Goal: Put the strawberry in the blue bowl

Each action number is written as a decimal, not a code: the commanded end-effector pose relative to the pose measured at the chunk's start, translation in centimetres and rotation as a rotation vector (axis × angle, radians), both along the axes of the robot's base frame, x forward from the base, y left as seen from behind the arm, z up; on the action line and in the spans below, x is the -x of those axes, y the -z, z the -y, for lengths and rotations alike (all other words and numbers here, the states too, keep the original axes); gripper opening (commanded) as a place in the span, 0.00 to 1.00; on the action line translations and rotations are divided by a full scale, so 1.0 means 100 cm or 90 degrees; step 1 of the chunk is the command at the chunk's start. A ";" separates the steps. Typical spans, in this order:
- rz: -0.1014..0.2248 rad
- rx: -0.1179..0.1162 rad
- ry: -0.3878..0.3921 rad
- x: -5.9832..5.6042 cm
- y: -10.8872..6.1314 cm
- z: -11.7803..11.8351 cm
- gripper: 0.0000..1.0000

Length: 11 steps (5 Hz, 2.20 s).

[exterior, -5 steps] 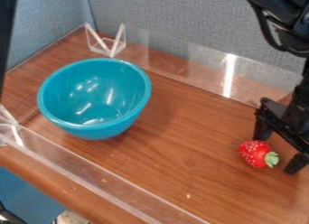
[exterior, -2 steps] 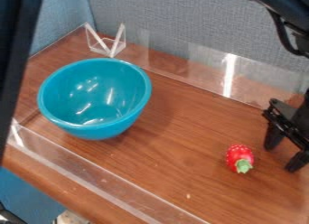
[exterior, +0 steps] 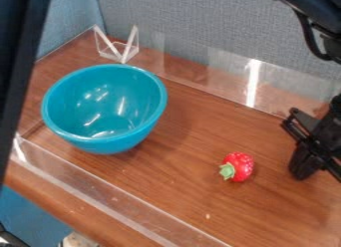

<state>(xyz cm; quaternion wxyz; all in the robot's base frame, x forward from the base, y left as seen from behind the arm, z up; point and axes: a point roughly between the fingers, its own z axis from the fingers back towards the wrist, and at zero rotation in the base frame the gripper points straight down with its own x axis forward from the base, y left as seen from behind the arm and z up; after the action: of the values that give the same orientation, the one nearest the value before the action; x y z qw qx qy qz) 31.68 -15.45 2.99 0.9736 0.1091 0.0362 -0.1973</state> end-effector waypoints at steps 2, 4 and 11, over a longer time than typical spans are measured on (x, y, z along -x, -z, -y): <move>0.080 -0.003 -0.038 0.003 -0.042 -0.010 0.00; 0.120 -0.026 -0.051 -0.015 -0.051 -0.060 0.00; 0.082 0.025 -0.032 0.034 -0.020 -0.036 1.00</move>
<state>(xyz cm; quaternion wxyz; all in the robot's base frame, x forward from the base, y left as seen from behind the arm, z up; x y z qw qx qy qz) 28.03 -11.64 3.78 0.9798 0.1087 -0.0076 -0.1679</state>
